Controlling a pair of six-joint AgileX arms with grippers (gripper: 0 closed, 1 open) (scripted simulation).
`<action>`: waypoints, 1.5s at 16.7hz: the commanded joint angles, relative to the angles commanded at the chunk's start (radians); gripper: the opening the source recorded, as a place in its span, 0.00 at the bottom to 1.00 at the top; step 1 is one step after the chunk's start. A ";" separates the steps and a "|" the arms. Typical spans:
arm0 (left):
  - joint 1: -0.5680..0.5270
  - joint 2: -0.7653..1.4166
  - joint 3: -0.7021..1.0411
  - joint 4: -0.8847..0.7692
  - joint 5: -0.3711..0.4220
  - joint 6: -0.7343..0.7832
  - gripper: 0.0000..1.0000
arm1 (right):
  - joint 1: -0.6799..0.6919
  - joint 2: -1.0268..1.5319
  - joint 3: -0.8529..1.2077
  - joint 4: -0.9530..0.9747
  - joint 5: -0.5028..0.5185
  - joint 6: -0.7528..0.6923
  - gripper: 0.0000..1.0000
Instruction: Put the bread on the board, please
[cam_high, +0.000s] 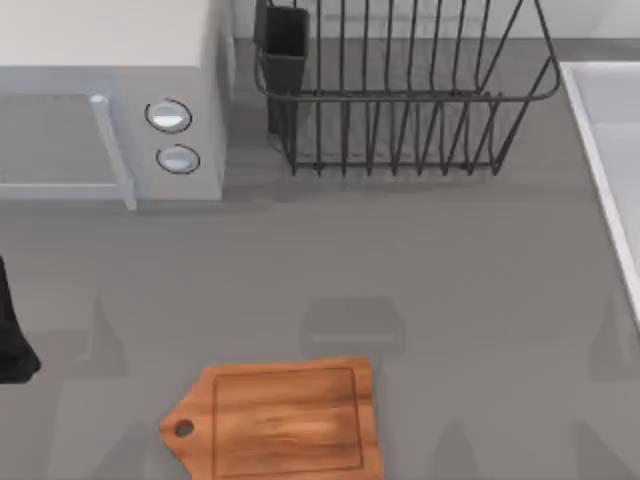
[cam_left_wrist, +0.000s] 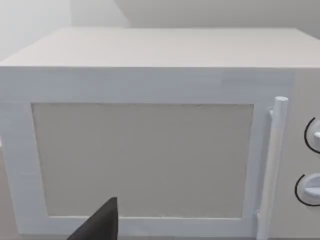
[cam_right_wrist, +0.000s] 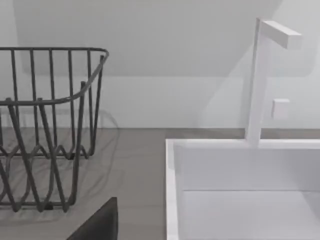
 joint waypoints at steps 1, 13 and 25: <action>0.000 0.000 0.000 0.000 0.000 0.000 1.00 | 0.000 0.000 0.000 0.000 0.000 0.000 1.00; 0.091 0.694 0.487 -0.419 -0.001 0.250 1.00 | 0.000 0.000 0.000 0.000 0.000 0.000 1.00; 0.211 1.648 1.042 -0.942 -0.001 0.519 1.00 | 0.000 0.000 0.000 0.000 0.000 0.000 1.00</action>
